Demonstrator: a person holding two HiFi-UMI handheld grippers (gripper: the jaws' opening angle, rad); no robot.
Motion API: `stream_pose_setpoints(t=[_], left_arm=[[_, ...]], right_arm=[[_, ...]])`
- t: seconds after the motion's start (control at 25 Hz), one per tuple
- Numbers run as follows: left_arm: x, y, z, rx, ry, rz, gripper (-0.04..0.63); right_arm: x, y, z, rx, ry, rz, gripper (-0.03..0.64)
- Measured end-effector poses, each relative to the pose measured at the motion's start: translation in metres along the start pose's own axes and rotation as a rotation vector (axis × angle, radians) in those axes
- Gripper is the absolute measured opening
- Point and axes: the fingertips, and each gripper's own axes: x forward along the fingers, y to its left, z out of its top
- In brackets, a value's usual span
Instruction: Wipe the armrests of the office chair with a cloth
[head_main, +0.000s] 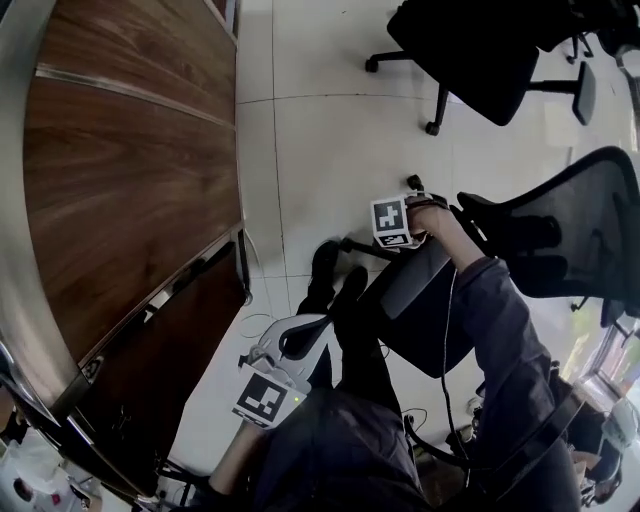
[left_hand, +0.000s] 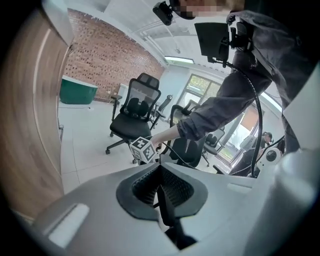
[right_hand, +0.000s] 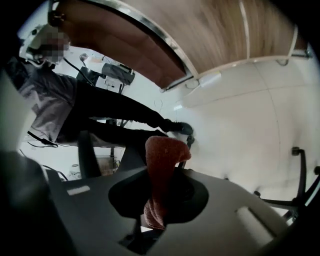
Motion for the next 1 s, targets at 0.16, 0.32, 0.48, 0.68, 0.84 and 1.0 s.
stream_pose_setpoints(t=[0.16, 0.32, 0.48, 0.68, 0.84, 1.0], left_arm=[[-0.002, -0.013, 0.029, 0.056, -0.048, -0.042, 0.015], [-0.010, -0.032, 0.056, 0.096, -0.062, -0.057, 0.015], [-0.008, -0.055, 0.088, 0.175, -0.079, -0.120, 0.015], [0.003, -0.095, 0.124, 0.256, -0.090, -0.226, 0.015], [0.012, -0.140, 0.139, 0.324, -0.076, -0.337, 0.015], [0.028, -0.189, 0.140, 0.406, -0.042, -0.439, 0.015]], right_arm=[[-0.057, 0.034, -0.006, 0.045, -0.119, -0.136, 0.052], [-0.119, 0.081, 0.010, 0.114, -0.443, -0.257, 0.053], [-0.173, 0.145, -0.011, 0.316, -0.807, -0.368, 0.053], [-0.209, 0.232, -0.054, 0.595, -1.211, -0.487, 0.053], [-0.222, 0.297, -0.081, 0.775, -1.490, -0.562, 0.054], [-0.229, 0.350, -0.119, 0.958, -1.699, -0.708, 0.054]])
